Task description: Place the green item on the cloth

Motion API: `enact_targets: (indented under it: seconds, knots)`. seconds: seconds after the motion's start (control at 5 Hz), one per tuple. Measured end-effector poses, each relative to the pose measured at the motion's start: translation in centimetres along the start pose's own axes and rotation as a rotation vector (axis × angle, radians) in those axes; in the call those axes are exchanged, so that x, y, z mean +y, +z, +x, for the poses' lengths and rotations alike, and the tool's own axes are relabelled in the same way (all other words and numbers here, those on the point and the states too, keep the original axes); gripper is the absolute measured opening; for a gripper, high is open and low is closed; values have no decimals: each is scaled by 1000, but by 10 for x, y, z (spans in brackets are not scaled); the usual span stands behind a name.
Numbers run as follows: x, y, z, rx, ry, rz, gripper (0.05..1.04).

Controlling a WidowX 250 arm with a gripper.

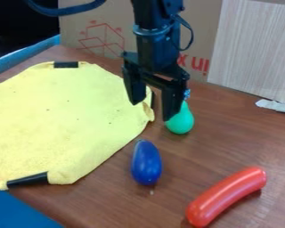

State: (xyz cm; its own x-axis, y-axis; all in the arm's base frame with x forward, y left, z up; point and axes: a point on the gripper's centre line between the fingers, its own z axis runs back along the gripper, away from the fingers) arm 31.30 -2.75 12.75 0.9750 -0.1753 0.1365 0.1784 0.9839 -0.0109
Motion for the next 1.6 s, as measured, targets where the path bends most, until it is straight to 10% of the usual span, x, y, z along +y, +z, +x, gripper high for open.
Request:
enact_targets:
  seconds: [1.6]
  knots:
    - [-13, -34, 42, 3, 67, 83, 950]
